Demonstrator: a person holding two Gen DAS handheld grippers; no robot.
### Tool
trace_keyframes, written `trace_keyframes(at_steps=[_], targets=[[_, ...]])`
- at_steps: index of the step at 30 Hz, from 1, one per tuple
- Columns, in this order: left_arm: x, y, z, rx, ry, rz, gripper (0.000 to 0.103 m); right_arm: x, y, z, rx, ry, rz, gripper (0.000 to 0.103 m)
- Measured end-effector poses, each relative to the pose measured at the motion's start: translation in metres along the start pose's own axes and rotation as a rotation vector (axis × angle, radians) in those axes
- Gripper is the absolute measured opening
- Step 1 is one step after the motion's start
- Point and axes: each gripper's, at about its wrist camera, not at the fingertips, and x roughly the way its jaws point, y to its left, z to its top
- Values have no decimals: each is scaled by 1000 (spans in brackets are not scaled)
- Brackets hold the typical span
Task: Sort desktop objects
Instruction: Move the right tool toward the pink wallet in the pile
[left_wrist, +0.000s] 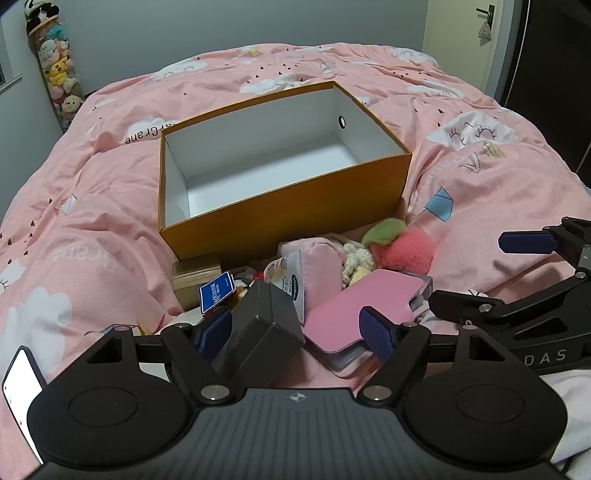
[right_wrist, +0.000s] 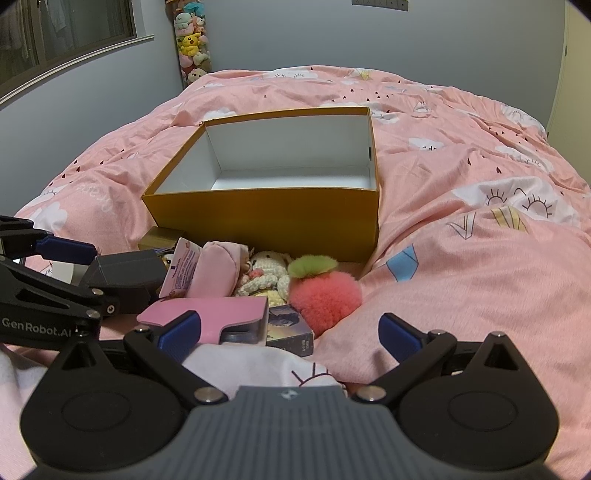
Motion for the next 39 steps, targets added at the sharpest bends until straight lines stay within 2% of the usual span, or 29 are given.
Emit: trace_keyframes(at_steps=[16, 21, 22, 24, 29, 34, 39], targets=[[-1, 0, 1, 26, 4, -22, 87, 0, 0, 0, 3, 3, 5, 102], [-7, 10, 6, 48, 11, -85, 80, 0, -6, 2, 9, 19, 43, 102], [-9, 13, 8, 54, 10, -90, 76, -1, -8, 5, 13, 25, 55, 101], [-11, 19, 12, 63, 17, -97, 70, 0, -14, 11, 28, 33, 86, 97], [-15, 38, 25, 80, 37, -100, 59, 3, -24, 33, 41, 85, 154, 79], [-8, 56, 38, 82, 100, -100, 43, 19, -18, 50, 9, 144, 224, 64], [-1, 62, 45, 94, 148, -143, 43, 44, -11, 62, -18, 205, 264, 57]])
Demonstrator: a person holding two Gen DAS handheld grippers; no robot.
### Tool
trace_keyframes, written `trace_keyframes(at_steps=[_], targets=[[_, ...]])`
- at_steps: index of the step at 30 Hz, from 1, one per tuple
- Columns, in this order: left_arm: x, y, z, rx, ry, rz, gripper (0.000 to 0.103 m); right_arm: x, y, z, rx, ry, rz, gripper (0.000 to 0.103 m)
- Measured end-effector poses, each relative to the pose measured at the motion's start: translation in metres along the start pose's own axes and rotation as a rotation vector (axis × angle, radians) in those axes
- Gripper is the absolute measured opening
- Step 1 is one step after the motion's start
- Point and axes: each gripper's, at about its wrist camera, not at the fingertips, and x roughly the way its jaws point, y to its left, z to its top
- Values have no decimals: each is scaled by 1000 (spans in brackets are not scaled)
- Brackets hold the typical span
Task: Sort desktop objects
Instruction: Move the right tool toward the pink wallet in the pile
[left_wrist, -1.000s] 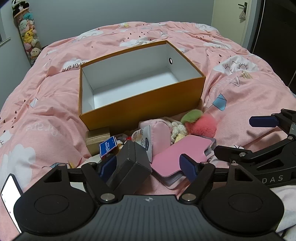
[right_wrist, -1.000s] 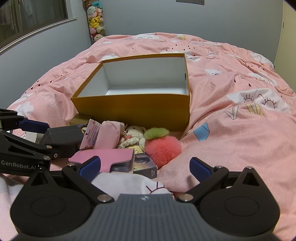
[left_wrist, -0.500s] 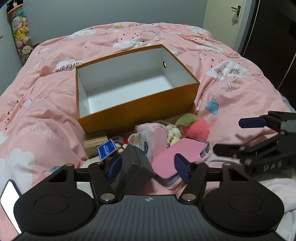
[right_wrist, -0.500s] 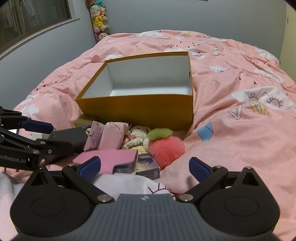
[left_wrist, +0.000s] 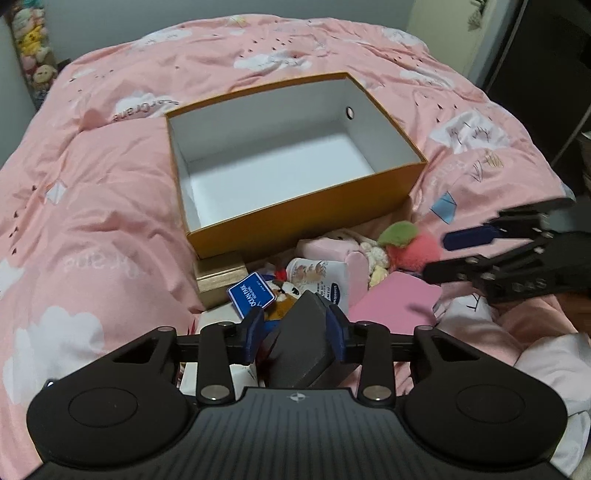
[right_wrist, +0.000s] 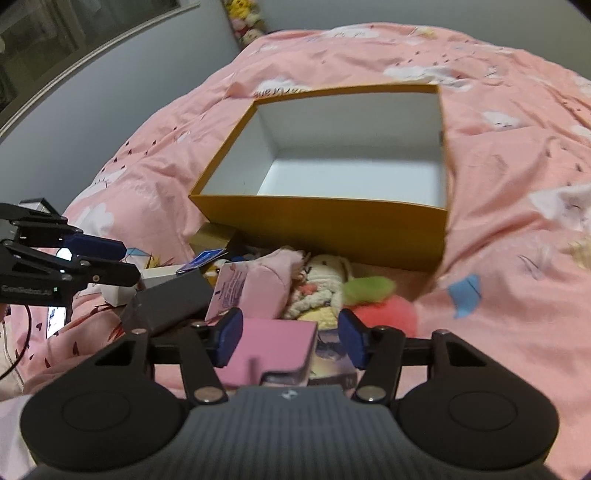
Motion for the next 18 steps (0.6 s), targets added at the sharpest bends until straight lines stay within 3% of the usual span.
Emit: trace_keyframes(at_steps=[4, 9, 18], targets=[[14, 0, 10, 6, 34, -17, 43, 20, -4, 11, -1, 51, 22, 51], [34, 7, 24, -38, 71, -56, 43, 39, -9, 23, 17, 88, 51, 51], [63, -1, 57, -56, 119, -117, 43, 51, -28, 22, 56, 195, 88, 45]])
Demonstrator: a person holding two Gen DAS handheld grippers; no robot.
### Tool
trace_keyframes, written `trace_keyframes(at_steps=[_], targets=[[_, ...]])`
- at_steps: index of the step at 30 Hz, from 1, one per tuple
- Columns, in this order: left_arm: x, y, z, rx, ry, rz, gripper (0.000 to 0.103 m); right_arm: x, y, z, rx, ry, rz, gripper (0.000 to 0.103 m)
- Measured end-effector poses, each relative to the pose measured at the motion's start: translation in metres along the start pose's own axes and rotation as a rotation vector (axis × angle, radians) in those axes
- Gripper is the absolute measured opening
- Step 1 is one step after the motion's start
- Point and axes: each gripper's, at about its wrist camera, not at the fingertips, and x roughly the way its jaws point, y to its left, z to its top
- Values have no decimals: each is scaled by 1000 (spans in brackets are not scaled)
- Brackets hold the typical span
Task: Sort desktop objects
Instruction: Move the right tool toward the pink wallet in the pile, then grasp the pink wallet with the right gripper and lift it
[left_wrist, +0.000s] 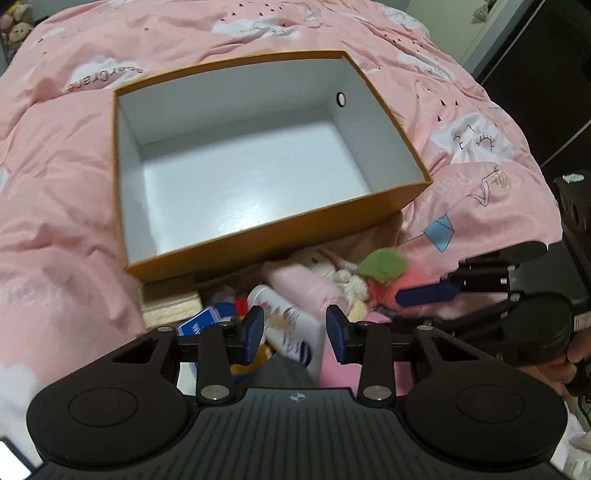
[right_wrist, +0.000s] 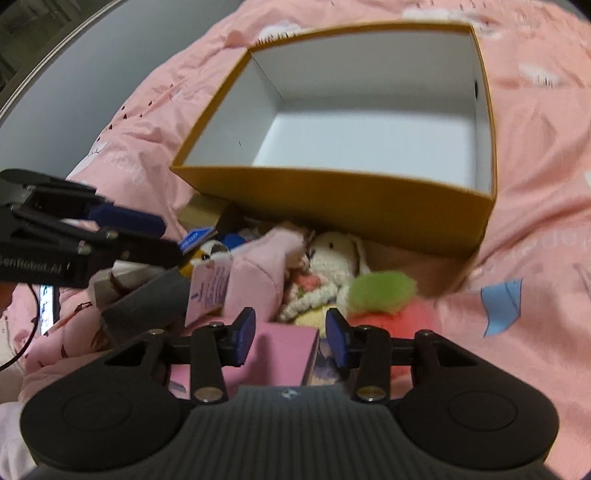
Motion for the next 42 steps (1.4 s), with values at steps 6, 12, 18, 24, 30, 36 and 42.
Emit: trace_keyframes(at_steps=[6, 12, 18, 24, 30, 36, 42], targets=[[9, -10, 8, 38, 28, -8, 43, 6, -11, -6, 56, 67, 32, 38], [13, -9, 8, 37, 41, 8, 43, 9, -18, -11, 127, 79, 76, 21], [12, -9, 5, 55, 45, 17, 43, -6, -15, -12, 100, 8, 83, 4], [11, -11, 5, 62, 37, 23, 43, -26, -18, 1, 64, -77, 34, 2], [14, -11, 6, 57, 39, 23, 43, -28, -25, 21, 20, -161, -56, 1], [19, -12, 6, 63, 49, 15, 43, -14, -38, 30, 49, -169, -89, 11], [21, -9, 8, 54, 44, 10, 44, -25, -46, 18, 112, -180, -67, 33]])
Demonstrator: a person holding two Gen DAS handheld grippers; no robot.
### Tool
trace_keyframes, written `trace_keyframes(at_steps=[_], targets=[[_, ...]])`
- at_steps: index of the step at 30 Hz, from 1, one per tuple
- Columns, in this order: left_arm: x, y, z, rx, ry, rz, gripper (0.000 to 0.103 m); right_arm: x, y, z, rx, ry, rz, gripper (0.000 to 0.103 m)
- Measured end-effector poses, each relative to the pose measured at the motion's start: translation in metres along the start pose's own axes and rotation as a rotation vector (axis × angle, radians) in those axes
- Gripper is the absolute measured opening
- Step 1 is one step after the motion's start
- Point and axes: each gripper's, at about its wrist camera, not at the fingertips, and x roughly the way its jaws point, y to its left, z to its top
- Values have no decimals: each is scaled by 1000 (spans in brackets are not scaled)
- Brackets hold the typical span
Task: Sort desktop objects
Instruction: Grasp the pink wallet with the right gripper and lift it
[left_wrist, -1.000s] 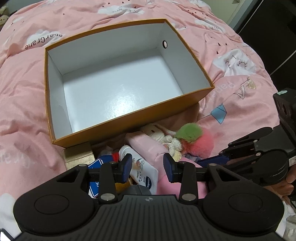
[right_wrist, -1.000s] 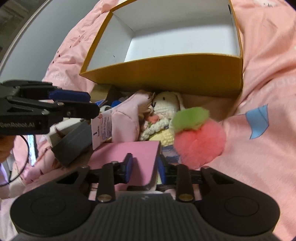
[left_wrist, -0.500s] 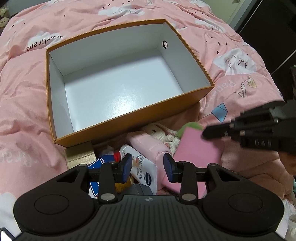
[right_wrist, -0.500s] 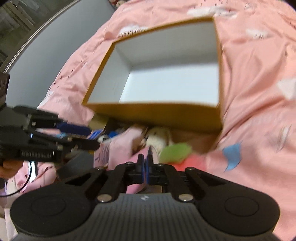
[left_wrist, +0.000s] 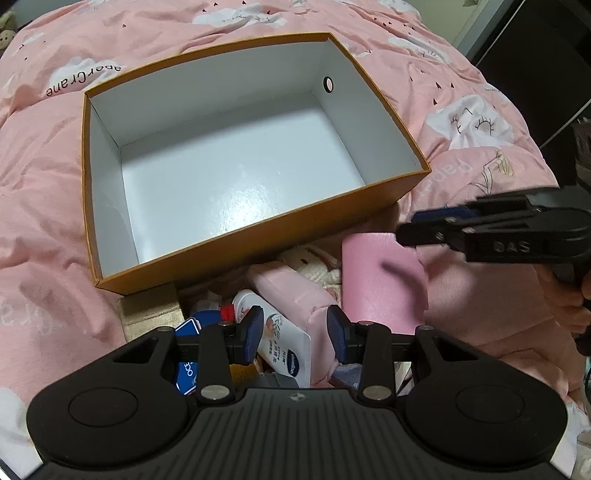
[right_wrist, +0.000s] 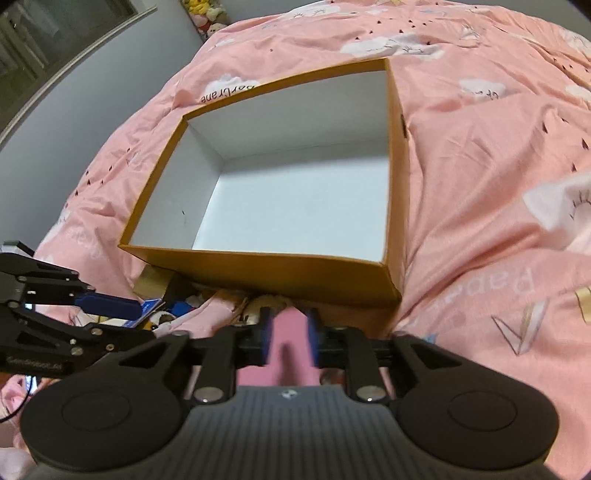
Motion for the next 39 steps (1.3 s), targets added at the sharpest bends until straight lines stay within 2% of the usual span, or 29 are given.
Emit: trace_keyframes(at_steps=[8, 12, 15, 17, 21, 23, 25, 31, 39], targets=[[3, 4, 4, -18, 2, 5, 44, -1, -31, -25, 243, 123, 91, 34], [4, 4, 5, -20, 5, 2, 44, 8, -35, -38, 298, 166, 125, 34], [5, 5, 6, -29, 6, 2, 45, 14, -34, -43, 299, 192, 138, 33], [6, 6, 6, -40, 6, 3, 45, 20, -35, -45, 317, 202, 148, 38], [9, 10, 9, -68, 10, -13, 46, 24, -30, -42, 317, 196, 149, 40], [12, 14, 12, -91, 18, -30, 46, 17, -23, -37, 273, 169, 134, 34], [17, 17, 15, -116, 29, -43, 46, 9, -17, -30, 232, 141, 139, 33], [34, 27, 26, -190, 88, -77, 46, 12, -4, -13, 157, 118, 130, 34], [56, 30, 38, -242, 181, -88, 48, 41, -12, -2, 180, 159, 146, 37]])
